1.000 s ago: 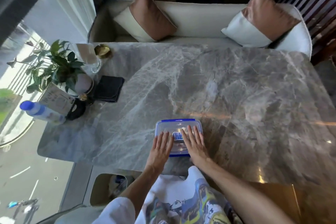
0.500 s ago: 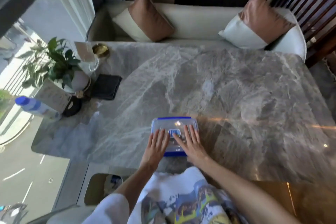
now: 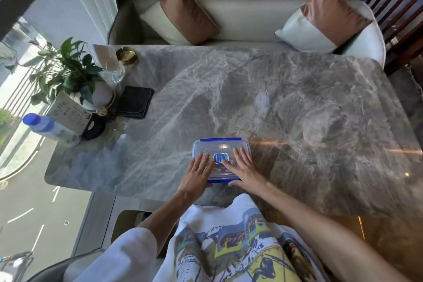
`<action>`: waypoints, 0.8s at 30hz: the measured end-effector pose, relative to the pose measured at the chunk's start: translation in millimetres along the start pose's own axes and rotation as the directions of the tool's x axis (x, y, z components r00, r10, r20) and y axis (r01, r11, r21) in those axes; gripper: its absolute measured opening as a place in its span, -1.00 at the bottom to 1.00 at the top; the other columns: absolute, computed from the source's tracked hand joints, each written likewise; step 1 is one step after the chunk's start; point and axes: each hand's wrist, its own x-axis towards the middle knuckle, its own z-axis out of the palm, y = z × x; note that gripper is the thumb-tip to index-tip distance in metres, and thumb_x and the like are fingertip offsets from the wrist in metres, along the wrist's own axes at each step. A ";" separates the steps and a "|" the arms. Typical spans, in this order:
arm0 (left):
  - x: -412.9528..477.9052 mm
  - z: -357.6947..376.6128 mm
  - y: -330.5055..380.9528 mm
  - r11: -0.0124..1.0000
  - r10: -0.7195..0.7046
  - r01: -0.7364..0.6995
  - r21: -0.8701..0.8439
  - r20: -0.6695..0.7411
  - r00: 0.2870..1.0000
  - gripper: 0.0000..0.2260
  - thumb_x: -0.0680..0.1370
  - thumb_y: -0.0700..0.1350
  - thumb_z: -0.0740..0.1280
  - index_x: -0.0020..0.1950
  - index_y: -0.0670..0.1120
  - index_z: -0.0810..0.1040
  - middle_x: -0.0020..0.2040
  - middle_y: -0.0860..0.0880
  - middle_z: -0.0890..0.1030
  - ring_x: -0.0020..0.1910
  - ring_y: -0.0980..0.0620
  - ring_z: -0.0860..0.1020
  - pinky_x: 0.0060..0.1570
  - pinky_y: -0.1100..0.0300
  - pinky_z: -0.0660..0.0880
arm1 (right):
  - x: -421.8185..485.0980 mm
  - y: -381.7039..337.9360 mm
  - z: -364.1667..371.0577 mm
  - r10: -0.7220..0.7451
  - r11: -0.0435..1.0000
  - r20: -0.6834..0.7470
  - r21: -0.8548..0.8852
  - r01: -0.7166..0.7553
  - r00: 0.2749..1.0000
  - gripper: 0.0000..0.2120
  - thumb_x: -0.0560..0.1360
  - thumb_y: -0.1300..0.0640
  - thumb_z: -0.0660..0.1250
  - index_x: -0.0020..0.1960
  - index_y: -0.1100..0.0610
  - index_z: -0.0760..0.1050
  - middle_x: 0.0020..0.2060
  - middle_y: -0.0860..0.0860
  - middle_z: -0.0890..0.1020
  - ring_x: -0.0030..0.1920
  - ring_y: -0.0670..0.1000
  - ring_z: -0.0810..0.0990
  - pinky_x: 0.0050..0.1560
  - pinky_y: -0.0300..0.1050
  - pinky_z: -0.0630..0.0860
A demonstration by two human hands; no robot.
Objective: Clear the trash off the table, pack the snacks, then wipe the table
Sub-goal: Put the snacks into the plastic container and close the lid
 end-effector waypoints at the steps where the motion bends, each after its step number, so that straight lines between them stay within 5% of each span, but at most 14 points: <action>1: 0.3 -0.5 0.6 1.000 -0.006 0.006 0.000 0.005 1.000 -0.28 0.61 0.09 0.18 0.57 -0.07 -0.22 0.59 -0.15 -0.21 0.56 -0.20 -0.22 0.52 -0.07 -0.25 | -0.7 -0.7 -0.7 0.008 1.000 -0.005 0.001 -0.008 1.000 -0.24 0.55 -0.11 0.27 0.57 -0.12 -0.13 0.55 0.20 -0.28 0.52 0.23 -0.39 0.49 0.08 -0.37; 7: 9.3 -17.8 -5.3 0.999 -0.026 0.025 -0.022 -0.041 0.999 -0.35 0.61 -0.16 0.18 0.58 0.04 -0.13 0.60 -0.06 -0.15 0.59 -0.11 -0.15 0.54 -0.04 -0.19 | -7.7 -22.1 -14.1 0.139 0.990 -0.023 0.011 -0.139 0.990 -0.31 0.57 -0.16 0.20 0.57 -0.13 -0.07 0.57 0.20 -0.14 0.57 0.22 -0.19 0.56 0.08 -0.21; 12: 34.2 -57.2 -9.4 0.969 -0.229 0.216 -0.119 -0.102 0.968 -0.47 0.57 -0.26 0.14 0.50 0.12 0.27 0.58 -0.13 0.05 0.57 -0.15 -0.02 0.49 -0.13 0.08 | -15.8 -50.9 -28.5 -0.055 0.990 -0.038 -0.134 0.049 0.998 -0.53 0.57 -0.03 0.24 0.46 -0.04 0.31 0.40 0.10 0.43 0.29 0.17 0.51 0.26 0.08 0.48; 15: 32.4 -56.0 5.6 0.876 -0.331 0.272 -0.398 -0.089 0.939 -0.47 0.57 -0.21 0.20 0.54 -0.04 0.20 0.58 -0.17 0.04 0.57 -0.15 -0.01 0.51 -0.05 0.11 | -13.2 -52.3 -30.1 0.030 0.977 -0.176 0.211 0.008 0.984 -0.69 0.55 0.15 0.24 0.25 0.02 0.57 0.14 0.08 0.66 0.14 0.14 0.62 0.12 -0.04 0.56; 18: 11.5 -35.9 20.9 0.500 -0.588 0.264 -0.825 -0.100 0.802 -0.39 0.57 -0.18 0.29 0.54 -0.22 0.09 0.45 -0.23 0.26 0.46 -0.19 0.24 0.43 0.02 0.22 | -0.5 -42.7 -32.5 0.317 0.752 -0.236 0.652 -0.093 0.919 -0.52 0.54 0.29 0.29 0.45 0.21 0.36 0.34 0.17 0.51 0.34 0.14 0.50 0.34 -0.06 0.42; 21: -6.9 -20.1 28.7 0.018 -0.618 0.193 -0.981 0.140 0.773 -0.51 0.52 -0.27 0.37 0.38 -0.32 0.27 0.23 -0.25 0.51 0.24 -0.22 0.51 0.19 0.01 0.45 | 7.9 -36.2 -27.2 0.455 0.368 0.116 0.878 -0.305 0.883 -0.35 0.57 0.16 0.31 0.56 0.21 0.09 0.46 0.13 0.36 0.44 0.12 0.37 0.38 -0.11 0.33; 24: -14.6 -16.0 24.7 -0.133 -0.585 0.207 -0.969 0.245 0.773 -0.59 0.52 -0.31 0.36 0.35 -0.31 0.39 0.22 -0.32 0.56 0.12 -0.19 0.57 0.18 -0.13 0.50 | 6.9 -39.1 -17.2 0.426 0.249 0.173 0.921 -0.298 0.888 -0.53 0.55 0.26 0.33 0.43 0.23 0.34 0.29 0.20 0.55 0.25 0.16 0.56 0.09 -0.22 0.45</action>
